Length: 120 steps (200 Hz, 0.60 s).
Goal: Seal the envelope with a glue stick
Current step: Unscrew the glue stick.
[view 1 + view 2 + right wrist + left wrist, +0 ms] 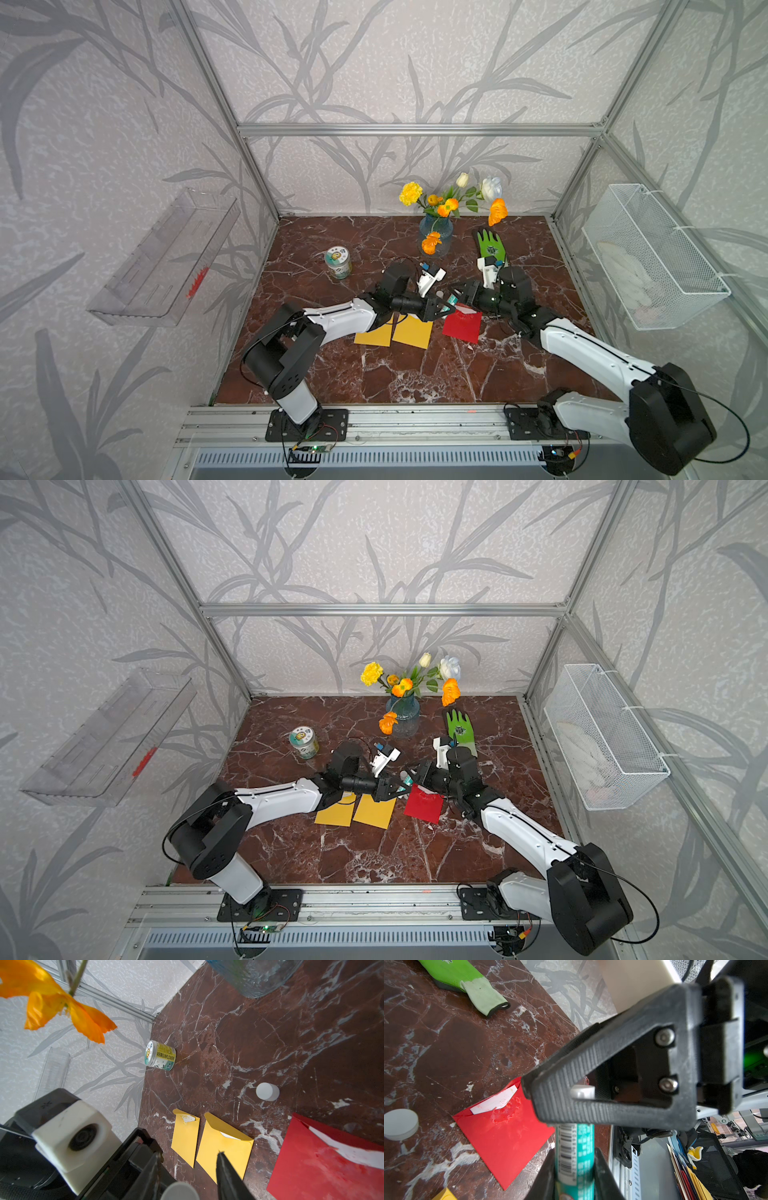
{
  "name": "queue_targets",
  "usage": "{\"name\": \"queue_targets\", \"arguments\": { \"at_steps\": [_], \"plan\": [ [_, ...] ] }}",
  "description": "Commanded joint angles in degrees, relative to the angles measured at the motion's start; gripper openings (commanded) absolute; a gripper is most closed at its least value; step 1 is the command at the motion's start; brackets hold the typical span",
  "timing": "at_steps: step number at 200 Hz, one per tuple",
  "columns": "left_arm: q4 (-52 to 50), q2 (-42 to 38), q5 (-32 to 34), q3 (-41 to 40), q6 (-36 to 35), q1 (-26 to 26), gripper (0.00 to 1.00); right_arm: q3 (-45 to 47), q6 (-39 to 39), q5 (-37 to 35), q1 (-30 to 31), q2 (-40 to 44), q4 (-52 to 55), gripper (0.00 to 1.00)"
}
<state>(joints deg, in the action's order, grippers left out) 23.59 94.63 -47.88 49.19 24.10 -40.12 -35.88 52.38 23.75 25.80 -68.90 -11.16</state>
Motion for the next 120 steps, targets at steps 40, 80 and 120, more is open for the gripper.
{"name": "queue_targets", "arguments": {
  "at_steps": [40, 80, 120],
  "plan": [
    [2.8, -2.3, 0.9, -1.8, -0.8, -0.2, 0.16, 0.9, 0.3, 2.6, 0.0, 0.3, -2.4, 0.2],
    [2.6, -2.0, 1.3, -0.9, -1.1, -0.2, 0.14, 1.1, 0.4, 2.6, 0.5, 0.6, -1.6, 0.28],
    [2.6, -2.0, 1.5, -1.0, -1.3, -0.2, 0.13, 1.4, 0.3, 2.5, 0.6, 0.1, -1.9, 0.39]
  ]
}}
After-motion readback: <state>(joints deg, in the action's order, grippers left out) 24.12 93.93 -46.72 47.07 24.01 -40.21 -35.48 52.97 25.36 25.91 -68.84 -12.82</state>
